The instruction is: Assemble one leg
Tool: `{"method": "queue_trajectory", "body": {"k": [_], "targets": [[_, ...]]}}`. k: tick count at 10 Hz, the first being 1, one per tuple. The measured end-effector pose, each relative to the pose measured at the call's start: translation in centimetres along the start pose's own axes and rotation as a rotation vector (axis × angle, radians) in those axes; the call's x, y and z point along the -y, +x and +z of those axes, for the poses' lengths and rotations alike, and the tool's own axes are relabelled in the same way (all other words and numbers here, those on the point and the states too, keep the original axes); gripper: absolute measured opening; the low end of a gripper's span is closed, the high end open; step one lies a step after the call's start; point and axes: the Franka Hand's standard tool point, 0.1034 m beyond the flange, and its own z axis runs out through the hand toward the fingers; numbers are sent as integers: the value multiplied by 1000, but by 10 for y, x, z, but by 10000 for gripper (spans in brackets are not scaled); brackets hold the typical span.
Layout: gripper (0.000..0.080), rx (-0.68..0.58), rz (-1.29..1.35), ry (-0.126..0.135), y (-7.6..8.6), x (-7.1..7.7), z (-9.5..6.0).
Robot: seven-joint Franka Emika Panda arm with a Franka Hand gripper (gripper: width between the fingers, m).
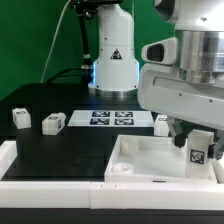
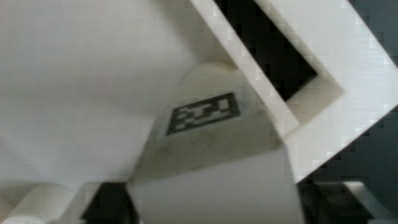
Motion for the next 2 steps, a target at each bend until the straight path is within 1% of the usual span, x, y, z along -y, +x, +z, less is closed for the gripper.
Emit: {"method": "queue_trajectory", "body": {"k": [1,2], "targets": [[627,0,0,0,0,0,0],[627,0,0,0,0,0,0]]}}
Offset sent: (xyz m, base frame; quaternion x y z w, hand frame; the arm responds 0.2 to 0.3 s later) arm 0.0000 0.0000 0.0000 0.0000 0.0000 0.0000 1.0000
